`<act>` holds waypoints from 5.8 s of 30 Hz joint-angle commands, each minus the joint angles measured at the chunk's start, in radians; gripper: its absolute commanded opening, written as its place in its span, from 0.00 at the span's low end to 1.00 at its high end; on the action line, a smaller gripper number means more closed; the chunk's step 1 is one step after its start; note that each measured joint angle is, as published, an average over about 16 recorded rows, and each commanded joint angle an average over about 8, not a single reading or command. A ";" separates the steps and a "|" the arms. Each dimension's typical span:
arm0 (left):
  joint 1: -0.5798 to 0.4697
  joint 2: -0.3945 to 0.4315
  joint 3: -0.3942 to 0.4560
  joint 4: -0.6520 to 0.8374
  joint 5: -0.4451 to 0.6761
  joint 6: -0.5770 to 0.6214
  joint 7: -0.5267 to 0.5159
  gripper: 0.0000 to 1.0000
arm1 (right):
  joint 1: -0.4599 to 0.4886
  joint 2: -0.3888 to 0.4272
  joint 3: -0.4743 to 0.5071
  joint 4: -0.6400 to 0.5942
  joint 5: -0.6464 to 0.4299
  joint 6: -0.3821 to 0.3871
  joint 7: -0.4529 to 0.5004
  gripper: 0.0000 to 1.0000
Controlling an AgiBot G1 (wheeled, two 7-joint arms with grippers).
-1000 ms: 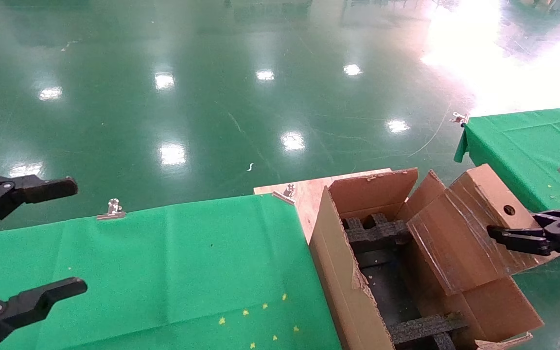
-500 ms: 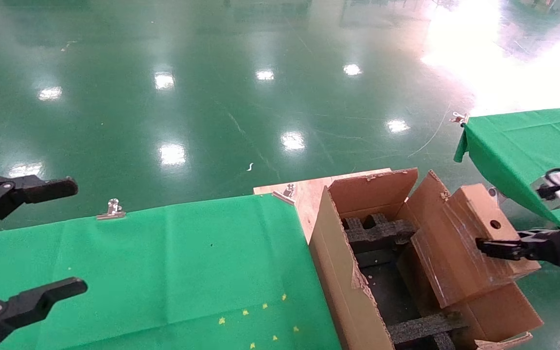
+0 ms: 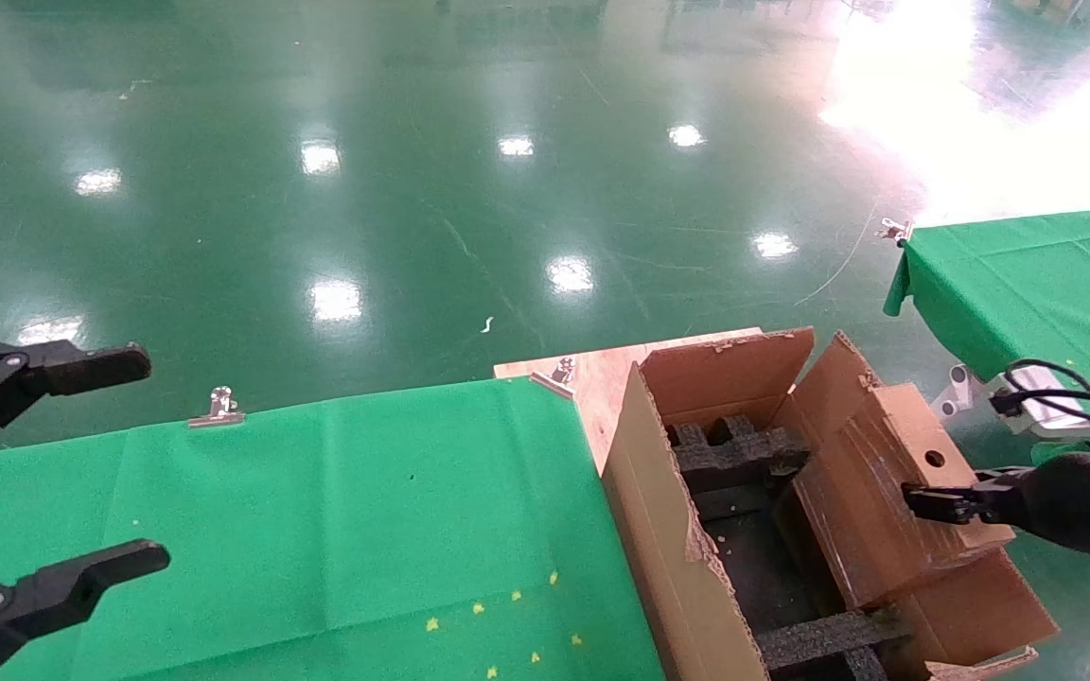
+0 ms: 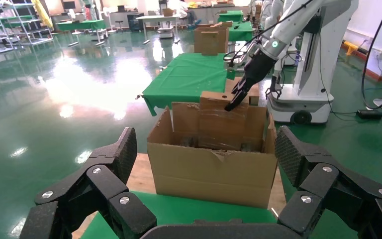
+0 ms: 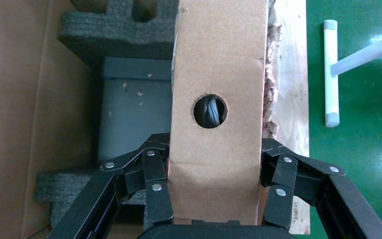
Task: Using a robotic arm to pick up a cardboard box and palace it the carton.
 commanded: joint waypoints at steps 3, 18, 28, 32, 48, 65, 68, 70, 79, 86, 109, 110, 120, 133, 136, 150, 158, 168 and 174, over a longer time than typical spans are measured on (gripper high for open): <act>0.000 0.000 0.000 0.000 0.000 0.000 0.000 1.00 | -0.026 -0.023 -0.021 -0.005 -0.013 0.044 0.018 0.00; 0.000 0.000 0.000 0.000 0.000 0.000 0.000 1.00 | -0.111 -0.114 -0.079 -0.065 -0.041 0.158 0.073 0.00; 0.000 0.000 0.000 0.000 0.000 0.000 0.000 1.00 | -0.171 -0.192 -0.103 -0.141 -0.017 0.213 0.068 0.00; 0.000 0.000 0.000 0.000 0.000 0.000 0.000 1.00 | -0.198 -0.230 -0.108 -0.181 0.000 0.232 0.057 0.00; 0.000 0.000 0.000 0.000 0.000 0.000 0.000 1.00 | -0.294 -0.369 -0.109 -0.352 0.086 0.245 -0.018 0.00; 0.000 0.000 0.000 0.000 0.000 0.000 0.000 1.00 | -0.324 -0.413 -0.102 -0.407 0.119 0.233 -0.059 1.00; 0.000 0.000 0.000 0.000 0.000 0.000 0.000 1.00 | -0.319 -0.411 -0.101 -0.405 0.118 0.230 -0.058 1.00; 0.000 0.000 0.000 0.000 0.000 0.000 0.000 1.00 | -0.316 -0.410 -0.100 -0.404 0.119 0.226 -0.060 1.00; 0.000 0.000 0.000 0.000 0.000 0.000 0.000 1.00 | -0.297 -0.399 -0.097 -0.390 0.111 0.218 -0.061 1.00; 0.000 0.000 0.000 0.000 0.000 0.000 0.000 1.00 | -0.271 -0.385 -0.094 -0.367 0.095 0.218 -0.055 1.00; 0.000 0.000 0.000 0.000 0.000 0.000 0.000 1.00 | 0.093 -0.254 0.050 0.020 0.034 0.116 -0.037 1.00; 0.000 0.000 0.000 0.000 0.000 0.000 0.000 1.00 | 0.104 -0.254 0.059 0.030 0.047 0.103 -0.049 1.00; 0.000 0.000 0.000 0.001 -0.001 0.000 0.000 1.00 | 0.130 -0.258 0.087 0.043 0.099 0.059 -0.086 1.00; 0.000 0.000 0.000 0.001 -0.001 -0.001 0.000 1.00 | 0.009 -0.294 0.257 0.028 0.163 -0.041 -0.206 1.00; 0.000 0.000 0.000 0.001 -0.001 -0.001 0.000 1.00 | -0.037 -0.308 0.326 0.024 0.192 -0.084 -0.255 1.00; 0.000 0.000 0.000 0.001 -0.001 -0.001 0.000 1.00 | -0.249 -0.374 0.649 0.004 0.327 -0.284 -0.487 1.00; 0.000 0.000 0.000 0.001 -0.001 -0.001 0.000 1.00 | -0.371 -0.412 0.833 -0.008 0.404 -0.398 -0.620 1.00; 0.000 0.000 0.000 0.001 -0.001 -0.001 0.000 1.00 | -0.523 -0.459 1.064 -0.022 0.500 -0.541 -0.785 1.00; 0.000 0.000 0.000 0.001 -0.001 -0.001 0.000 1.00 | -0.614 -0.487 1.202 -0.031 0.558 -0.627 -0.885 1.00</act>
